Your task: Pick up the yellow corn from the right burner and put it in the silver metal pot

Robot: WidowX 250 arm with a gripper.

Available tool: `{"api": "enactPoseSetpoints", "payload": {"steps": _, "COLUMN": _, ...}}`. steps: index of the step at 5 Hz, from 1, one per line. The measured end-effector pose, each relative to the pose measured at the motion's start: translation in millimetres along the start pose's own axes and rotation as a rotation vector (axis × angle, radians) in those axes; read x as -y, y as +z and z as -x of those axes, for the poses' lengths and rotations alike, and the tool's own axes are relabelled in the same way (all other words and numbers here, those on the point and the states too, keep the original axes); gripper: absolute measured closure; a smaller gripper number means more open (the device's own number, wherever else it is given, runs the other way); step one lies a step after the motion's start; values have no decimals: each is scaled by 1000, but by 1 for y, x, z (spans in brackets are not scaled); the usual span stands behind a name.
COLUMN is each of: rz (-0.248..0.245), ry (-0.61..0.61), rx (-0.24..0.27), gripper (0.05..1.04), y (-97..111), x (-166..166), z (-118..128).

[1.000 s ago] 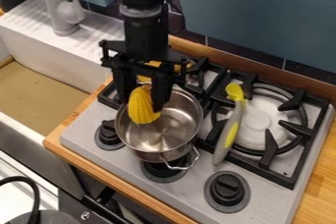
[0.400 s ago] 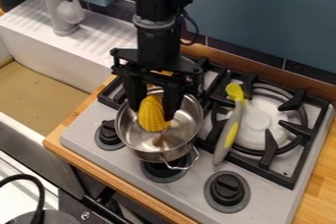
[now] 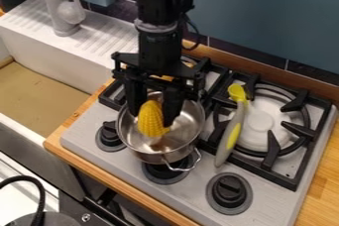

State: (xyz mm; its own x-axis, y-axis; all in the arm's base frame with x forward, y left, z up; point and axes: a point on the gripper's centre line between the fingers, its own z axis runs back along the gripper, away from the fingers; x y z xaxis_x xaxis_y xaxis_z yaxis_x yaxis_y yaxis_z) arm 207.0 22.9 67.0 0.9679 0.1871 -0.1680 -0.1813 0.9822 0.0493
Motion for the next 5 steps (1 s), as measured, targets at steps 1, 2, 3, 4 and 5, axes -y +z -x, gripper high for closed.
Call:
{"api": "enactPoseSetpoints", "payload": {"steps": 1, "rz": -2, "ry": 18, "rx": 14, "gripper": 132, "y": 0, "x": 0, "z": -2}}
{"api": "enactPoseSetpoints", "payload": {"steps": 2, "rz": 8, "ry": 7, "rx": 31, "gripper": 83, "y": -2, "x": -1, "z": -4}}
{"api": "enactPoseSetpoints", "payload": {"steps": 3, "rz": 14, "ry": 12, "rx": 27, "gripper": 83, "y": -3, "x": -4, "z": -4}}
{"api": "enactPoseSetpoints", "payload": {"steps": 4, "rz": 44, "ry": 22, "rx": 18, "gripper": 83, "y": 3, "x": -4, "z": -5}}
{"api": "enactPoseSetpoints", "payload": {"steps": 5, "rz": 107, "ry": 53, "rx": 91, "gripper": 83, "y": 22, "x": 0, "z": -13}}
